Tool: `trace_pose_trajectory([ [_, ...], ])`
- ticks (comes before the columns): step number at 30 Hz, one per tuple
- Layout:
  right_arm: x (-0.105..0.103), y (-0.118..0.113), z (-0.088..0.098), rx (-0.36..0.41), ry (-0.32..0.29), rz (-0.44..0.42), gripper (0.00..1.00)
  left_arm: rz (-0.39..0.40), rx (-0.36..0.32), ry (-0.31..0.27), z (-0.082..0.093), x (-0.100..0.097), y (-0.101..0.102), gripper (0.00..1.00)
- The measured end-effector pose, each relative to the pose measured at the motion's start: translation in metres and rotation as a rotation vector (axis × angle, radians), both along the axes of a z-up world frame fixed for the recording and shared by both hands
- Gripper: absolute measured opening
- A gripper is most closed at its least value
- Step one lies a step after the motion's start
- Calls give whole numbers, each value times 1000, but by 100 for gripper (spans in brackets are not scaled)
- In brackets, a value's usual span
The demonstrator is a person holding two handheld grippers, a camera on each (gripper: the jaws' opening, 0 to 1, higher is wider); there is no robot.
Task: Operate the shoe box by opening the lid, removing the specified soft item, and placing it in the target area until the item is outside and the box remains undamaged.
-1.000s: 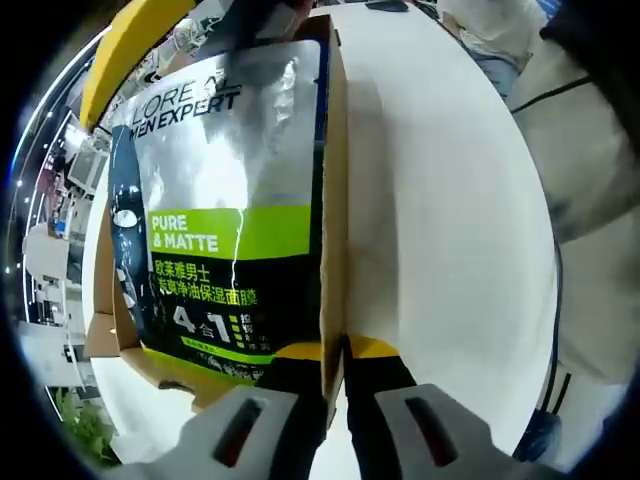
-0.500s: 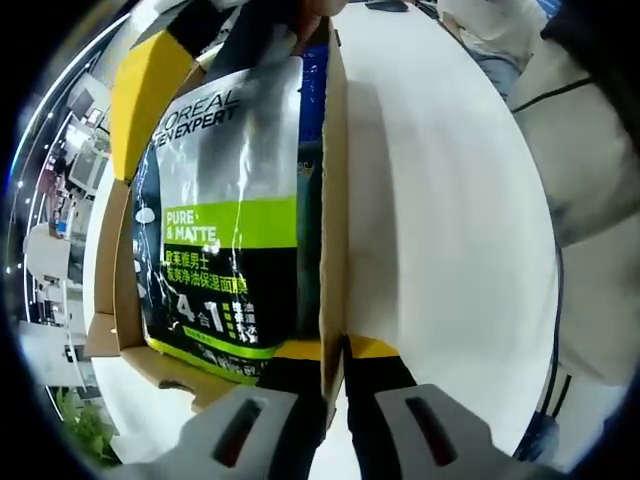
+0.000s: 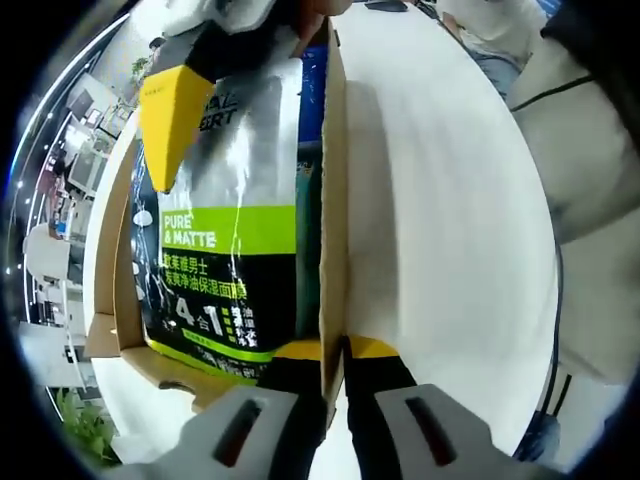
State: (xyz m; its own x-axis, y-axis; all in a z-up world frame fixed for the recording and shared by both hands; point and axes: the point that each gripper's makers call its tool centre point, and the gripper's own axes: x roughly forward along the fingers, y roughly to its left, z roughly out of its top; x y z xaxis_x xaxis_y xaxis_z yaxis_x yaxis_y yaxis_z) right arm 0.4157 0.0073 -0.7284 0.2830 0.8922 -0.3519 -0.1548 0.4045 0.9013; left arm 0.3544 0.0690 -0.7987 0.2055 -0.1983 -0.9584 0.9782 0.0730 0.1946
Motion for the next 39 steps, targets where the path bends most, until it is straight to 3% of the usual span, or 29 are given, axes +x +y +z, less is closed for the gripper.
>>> trace_pose_trajectory([
  [13,1,-2,-5,-18,-4,-15,0,2,5,3,0,0,0,4],
  [39,-3,-25,18,17,-75,-23,0,-2,6,-10,0,0,0,4],
])
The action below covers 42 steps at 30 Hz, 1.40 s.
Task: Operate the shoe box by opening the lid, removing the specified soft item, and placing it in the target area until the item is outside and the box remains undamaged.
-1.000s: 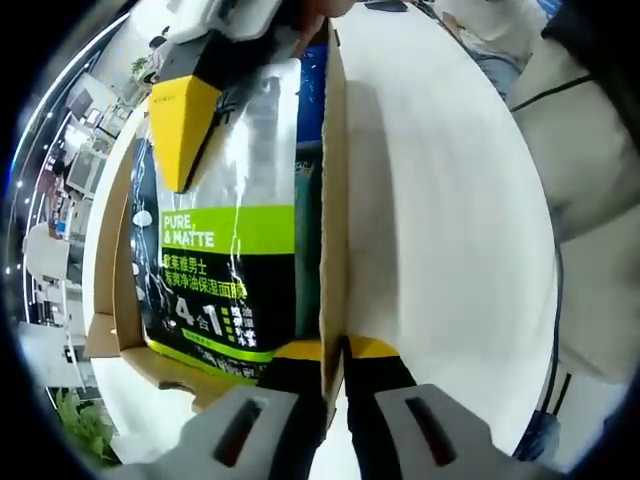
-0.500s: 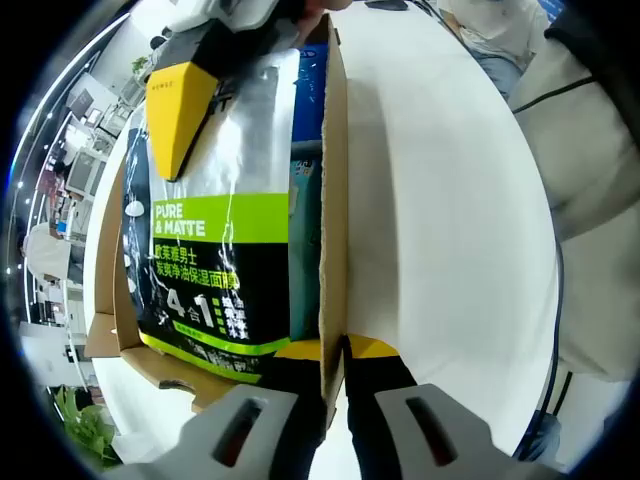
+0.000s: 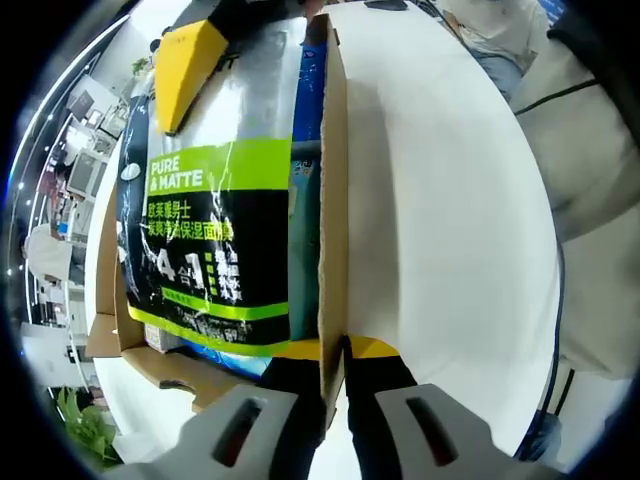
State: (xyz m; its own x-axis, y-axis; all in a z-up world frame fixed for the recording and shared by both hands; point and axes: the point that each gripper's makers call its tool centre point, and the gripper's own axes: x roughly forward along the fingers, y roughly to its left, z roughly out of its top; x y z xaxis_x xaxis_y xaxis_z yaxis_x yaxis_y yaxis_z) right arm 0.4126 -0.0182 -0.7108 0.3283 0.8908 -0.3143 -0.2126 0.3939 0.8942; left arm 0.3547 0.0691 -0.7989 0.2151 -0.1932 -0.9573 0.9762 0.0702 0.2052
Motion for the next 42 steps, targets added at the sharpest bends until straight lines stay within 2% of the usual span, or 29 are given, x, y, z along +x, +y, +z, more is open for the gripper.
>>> trace_pose_trajectory([
  [9,-10,-7,7,5,19,15,0,-8,-5,-17,0,0,0,5],
  [13,-13,-12,12,12,20,15,0,-6,-5,-7,0,0,0,5],
  [21,-18,-24,27,34,21,-13,0,-8,-4,-8,0,0,0,5],
  [25,-16,-32,26,28,23,-6,0,-5,-2,-5,0,0,0,5],
  [33,-22,-49,38,39,34,-18,0,-11,-4,-15,0,0,0,5],
  [37,-28,-54,49,43,32,-1,0,1,0,5,0,1,0,4],
  [42,-36,-57,52,21,16,49,0,2,2,9,0,1,0,4],
])
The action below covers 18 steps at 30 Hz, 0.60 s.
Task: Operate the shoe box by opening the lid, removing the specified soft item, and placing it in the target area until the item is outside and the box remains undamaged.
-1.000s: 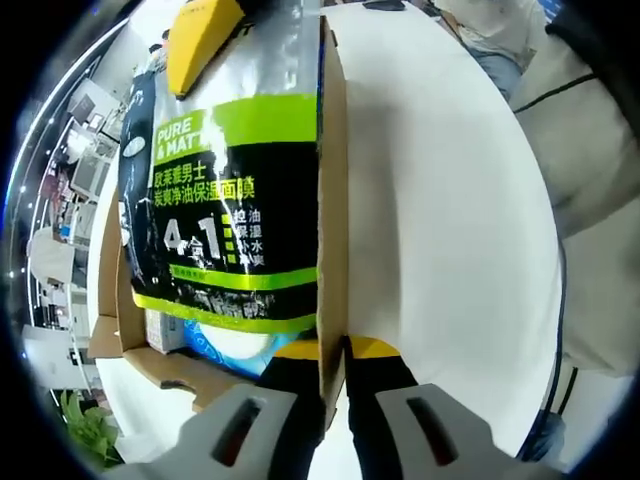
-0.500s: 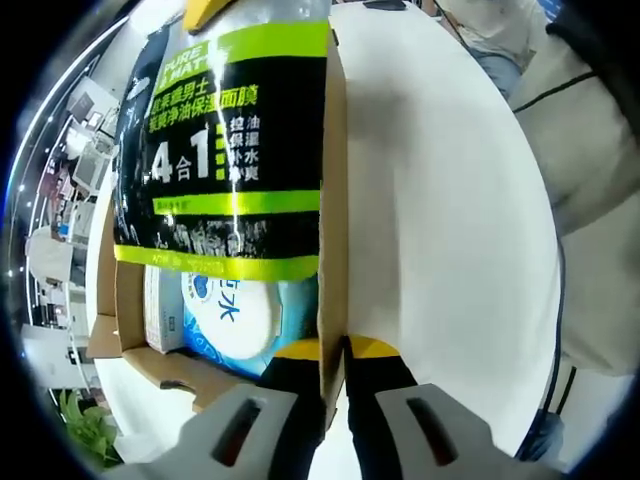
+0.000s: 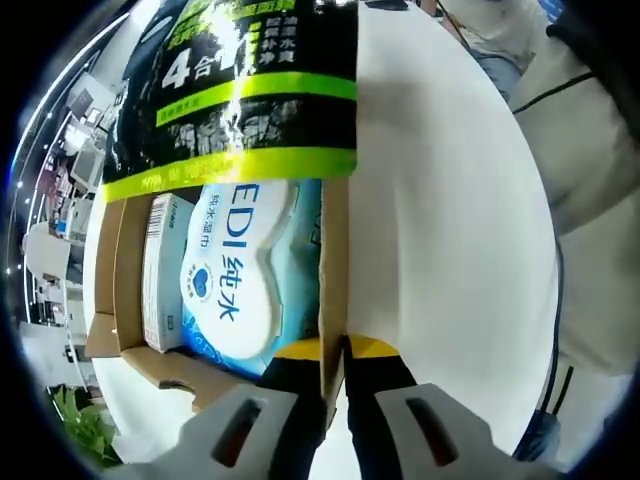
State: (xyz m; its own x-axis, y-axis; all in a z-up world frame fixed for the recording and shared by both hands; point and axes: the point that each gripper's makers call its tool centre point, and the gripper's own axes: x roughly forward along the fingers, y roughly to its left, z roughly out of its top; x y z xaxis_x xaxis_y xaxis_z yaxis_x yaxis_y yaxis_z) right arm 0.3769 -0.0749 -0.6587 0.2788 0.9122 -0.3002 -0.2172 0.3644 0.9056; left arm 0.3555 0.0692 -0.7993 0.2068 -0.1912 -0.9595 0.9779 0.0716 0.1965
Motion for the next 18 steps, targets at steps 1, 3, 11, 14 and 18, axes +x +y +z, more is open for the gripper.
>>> trace_pose_trajectory([
  [1,0,0,0,0,1,0,0,-2,0,-2,0,0,0,4],
  [3,-2,-2,0,5,4,0,0,-2,0,-4,0,0,0,4],
  [11,-5,-10,6,31,-9,-21,0,-3,1,-7,0,0,0,4],
  [14,-3,-15,8,39,-22,-30,0,-3,3,-9,0,0,0,4],
  [18,-3,-25,10,47,-14,-46,0,-2,2,-9,0,0,0,5],
])
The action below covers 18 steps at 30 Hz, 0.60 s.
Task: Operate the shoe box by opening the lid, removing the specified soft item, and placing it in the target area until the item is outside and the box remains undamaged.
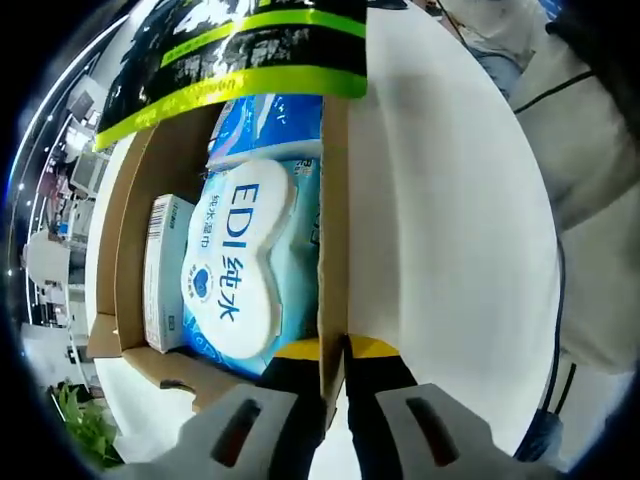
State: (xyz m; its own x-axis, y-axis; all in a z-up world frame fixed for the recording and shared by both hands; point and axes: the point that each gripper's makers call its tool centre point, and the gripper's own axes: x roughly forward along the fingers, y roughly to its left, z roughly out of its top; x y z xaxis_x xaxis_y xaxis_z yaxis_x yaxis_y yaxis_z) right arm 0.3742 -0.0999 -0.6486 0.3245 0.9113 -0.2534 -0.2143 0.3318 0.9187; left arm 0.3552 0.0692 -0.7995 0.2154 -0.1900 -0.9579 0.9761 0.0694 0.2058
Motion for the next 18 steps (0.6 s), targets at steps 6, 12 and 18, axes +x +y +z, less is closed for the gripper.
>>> trace_pose_trajectory([
  [6,-2,-17,4,3,8,-16,0,0,1,0,1,0,0,5],
  [12,1,-34,10,17,11,-47,0,1,4,1,0,0,0,5],
  [18,-2,-49,13,17,22,-57,0,5,1,-6,0,0,0,5],
])
